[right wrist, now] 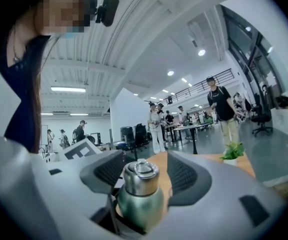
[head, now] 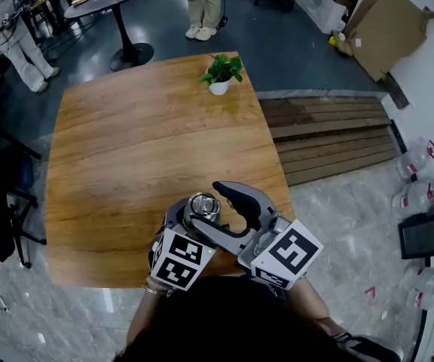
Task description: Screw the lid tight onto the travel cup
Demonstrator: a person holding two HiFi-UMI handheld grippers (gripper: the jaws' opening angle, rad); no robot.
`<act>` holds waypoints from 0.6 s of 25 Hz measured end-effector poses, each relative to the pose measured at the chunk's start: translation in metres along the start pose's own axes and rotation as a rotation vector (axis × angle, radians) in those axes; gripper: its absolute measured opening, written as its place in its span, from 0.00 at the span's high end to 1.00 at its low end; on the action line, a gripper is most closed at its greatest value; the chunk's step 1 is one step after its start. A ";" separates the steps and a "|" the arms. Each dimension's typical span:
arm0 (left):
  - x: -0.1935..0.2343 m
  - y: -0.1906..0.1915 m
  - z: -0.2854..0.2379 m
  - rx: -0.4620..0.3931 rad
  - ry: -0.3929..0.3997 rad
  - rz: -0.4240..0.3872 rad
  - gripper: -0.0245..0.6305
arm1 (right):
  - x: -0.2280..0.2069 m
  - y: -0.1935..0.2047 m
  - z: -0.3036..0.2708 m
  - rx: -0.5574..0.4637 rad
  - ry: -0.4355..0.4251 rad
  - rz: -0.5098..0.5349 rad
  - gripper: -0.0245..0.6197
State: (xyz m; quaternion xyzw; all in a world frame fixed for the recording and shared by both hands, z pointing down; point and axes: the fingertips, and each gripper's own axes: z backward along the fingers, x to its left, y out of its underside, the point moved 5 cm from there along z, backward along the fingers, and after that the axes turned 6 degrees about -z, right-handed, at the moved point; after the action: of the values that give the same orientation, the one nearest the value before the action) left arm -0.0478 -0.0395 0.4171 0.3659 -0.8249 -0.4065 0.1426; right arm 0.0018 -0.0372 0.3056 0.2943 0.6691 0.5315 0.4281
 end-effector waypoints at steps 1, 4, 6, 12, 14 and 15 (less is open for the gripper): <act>0.004 0.002 0.002 0.003 -0.018 0.012 0.35 | -0.002 -0.004 0.005 -0.031 0.012 -0.013 0.54; 0.018 0.009 0.014 0.009 -0.085 0.052 0.35 | -0.017 -0.012 0.018 -0.097 0.084 -0.062 0.54; 0.026 0.011 0.023 -0.007 -0.125 0.089 0.35 | -0.029 -0.009 0.025 -0.098 0.142 -0.088 0.54; 0.040 0.014 0.049 -0.077 -0.237 0.153 0.35 | -0.044 0.008 0.032 -0.037 0.318 -0.060 0.76; 0.042 0.015 0.054 -0.091 -0.255 0.167 0.35 | -0.046 0.016 0.031 0.006 0.369 -0.036 0.84; 0.043 0.015 0.056 -0.094 -0.262 0.177 0.35 | -0.046 0.021 0.029 0.034 0.395 -0.022 0.88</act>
State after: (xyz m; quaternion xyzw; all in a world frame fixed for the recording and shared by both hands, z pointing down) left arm -0.1144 -0.0324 0.3914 0.2285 -0.8455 -0.4748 0.0860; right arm 0.0480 -0.0577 0.3358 0.1840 0.7523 0.5627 0.2891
